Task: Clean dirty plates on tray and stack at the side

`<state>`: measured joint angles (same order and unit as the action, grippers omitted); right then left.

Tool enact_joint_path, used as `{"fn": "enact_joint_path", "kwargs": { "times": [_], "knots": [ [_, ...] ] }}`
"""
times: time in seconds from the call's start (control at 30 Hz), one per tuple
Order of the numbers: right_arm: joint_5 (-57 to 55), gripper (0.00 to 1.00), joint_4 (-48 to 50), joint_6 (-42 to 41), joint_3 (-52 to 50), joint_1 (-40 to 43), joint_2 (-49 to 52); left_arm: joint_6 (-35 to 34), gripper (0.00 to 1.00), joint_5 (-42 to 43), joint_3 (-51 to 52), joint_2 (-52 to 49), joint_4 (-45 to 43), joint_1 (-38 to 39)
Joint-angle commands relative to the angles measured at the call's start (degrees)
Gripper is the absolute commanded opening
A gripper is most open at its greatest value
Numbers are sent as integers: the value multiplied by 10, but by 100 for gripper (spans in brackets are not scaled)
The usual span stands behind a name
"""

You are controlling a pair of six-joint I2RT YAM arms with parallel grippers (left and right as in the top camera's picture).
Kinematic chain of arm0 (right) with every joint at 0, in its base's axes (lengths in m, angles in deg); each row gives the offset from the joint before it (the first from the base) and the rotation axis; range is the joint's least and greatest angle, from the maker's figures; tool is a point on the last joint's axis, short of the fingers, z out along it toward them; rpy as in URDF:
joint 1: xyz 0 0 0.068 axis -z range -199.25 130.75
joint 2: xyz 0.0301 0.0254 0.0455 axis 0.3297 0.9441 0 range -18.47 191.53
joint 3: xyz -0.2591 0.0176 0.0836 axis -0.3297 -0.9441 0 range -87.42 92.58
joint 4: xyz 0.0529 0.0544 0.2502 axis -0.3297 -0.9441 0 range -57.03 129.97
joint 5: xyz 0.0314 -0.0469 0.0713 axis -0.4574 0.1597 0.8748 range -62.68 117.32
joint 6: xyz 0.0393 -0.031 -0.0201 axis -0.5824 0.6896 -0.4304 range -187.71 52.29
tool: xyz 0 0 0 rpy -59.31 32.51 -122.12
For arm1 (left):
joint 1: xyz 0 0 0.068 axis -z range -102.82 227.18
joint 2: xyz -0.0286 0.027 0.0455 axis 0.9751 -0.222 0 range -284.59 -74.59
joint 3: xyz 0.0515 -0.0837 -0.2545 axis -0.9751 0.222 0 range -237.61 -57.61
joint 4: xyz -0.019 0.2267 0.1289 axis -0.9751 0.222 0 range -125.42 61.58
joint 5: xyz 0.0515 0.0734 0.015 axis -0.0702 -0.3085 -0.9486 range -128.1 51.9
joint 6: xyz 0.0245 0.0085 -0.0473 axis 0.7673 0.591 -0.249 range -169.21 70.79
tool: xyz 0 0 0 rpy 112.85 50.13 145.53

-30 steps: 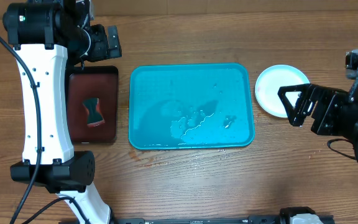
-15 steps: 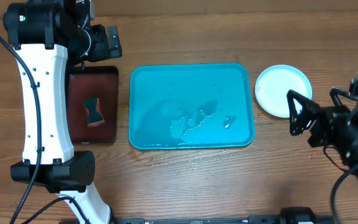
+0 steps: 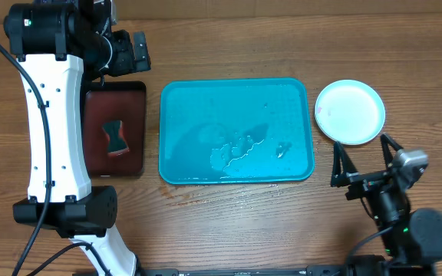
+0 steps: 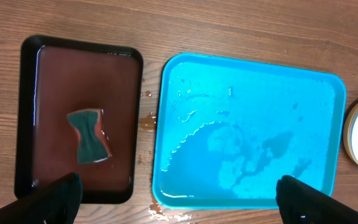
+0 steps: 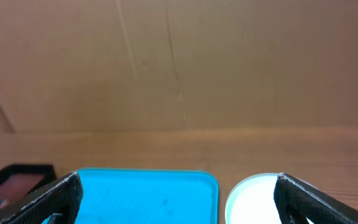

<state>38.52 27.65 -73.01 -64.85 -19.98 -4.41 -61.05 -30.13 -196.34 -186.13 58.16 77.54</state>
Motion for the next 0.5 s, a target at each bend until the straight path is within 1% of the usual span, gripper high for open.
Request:
{"fn": "enact_joint_path", "kwargs": {
  "times": [0.0,0.1,0.2,0.47],
  "knots": [
    [4,100,44,7,-81,-2,-53,0,100,6,-1,-1,0,-1],
    [4,100,85,6,-144,-8,-100,0,100,6,-1,-1,0,-1],
    [4,100,96,7,-180,-10,-141,0,100,6,-1,-1,0,0],
    [8,100,107,6,-223,-10,-139,0,100,6,-1,-1,0,-1]
  ]
}}
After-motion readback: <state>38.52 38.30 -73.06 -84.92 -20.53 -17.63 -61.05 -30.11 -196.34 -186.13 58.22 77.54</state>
